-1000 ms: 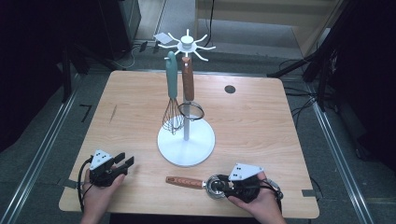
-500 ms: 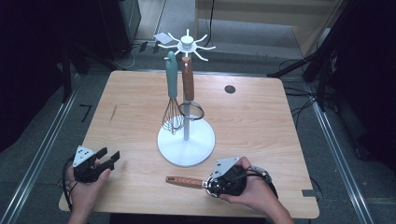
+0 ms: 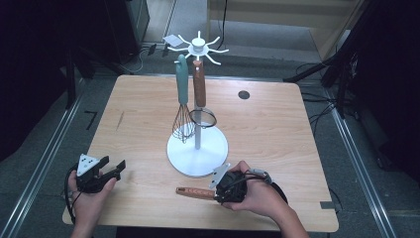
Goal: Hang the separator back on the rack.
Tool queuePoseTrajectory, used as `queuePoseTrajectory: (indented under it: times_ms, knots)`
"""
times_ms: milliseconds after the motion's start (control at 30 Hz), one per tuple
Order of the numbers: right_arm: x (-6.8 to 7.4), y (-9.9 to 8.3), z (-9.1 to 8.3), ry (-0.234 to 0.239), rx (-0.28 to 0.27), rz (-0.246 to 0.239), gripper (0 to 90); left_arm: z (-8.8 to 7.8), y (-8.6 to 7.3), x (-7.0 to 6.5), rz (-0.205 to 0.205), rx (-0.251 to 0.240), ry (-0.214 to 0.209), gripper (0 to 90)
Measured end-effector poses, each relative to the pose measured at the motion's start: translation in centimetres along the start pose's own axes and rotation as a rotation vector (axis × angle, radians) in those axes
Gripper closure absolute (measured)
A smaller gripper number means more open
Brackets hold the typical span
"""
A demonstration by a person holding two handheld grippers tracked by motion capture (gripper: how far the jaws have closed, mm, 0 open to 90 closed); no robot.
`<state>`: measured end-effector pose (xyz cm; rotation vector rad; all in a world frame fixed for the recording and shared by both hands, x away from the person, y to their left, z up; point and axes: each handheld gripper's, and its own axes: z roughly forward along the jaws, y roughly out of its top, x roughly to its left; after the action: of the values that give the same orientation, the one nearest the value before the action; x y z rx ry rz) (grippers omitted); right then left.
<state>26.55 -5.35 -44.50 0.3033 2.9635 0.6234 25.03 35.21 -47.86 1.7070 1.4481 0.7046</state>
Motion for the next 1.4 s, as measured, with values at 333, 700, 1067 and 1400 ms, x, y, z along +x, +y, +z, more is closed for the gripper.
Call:
queuePoseTrajectory:
  times_ms: [333,700,1067,1400]
  knots:
    - [0.2,1.5,1.1,-0.011,0.088,-0.069,67.8,0.2,-0.1,0.0,-0.006,0.012,0.005,36.4]
    - [0.2,2.0,1.5,0.011,0.107,-0.096,71.9,0.2,-0.1,0.0,-0.009,0.014,0.0,37.6]
    - [0.0,2.5,2.3,0.014,0.169,-0.11,67.9,0.3,-0.2,0.0,-0.006,0.015,-0.003,37.8]
    - [0.1,3.0,2.9,0.015,0.231,-0.122,69.7,0.3,-0.2,-0.1,0.0,0.019,-0.003,38.3]
